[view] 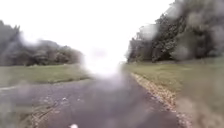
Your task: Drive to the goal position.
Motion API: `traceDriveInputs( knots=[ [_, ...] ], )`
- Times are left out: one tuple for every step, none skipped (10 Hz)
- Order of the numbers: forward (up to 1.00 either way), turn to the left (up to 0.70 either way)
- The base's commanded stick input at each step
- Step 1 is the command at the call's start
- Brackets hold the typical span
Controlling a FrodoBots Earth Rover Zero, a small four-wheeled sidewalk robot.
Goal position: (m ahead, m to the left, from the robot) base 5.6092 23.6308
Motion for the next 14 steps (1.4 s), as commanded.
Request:
traceDriveInputs(
  knots=[
    [0.85, 0.34],
    [0.85, 0.34],
    [0.85, 0.34],
    [0.85, 0.34],
    [0.85, 0.34],
    [0.85, 0.34],
    [0.85, 0.34],
    [0.85, 0.34],
    [0.85, 0.34],
    [0.85, 0.34],
    [0.85, 0.34],
    [0.85, 0.34],
    [0.85, 0.34],
    [0.85, 0.34]
  ],
)
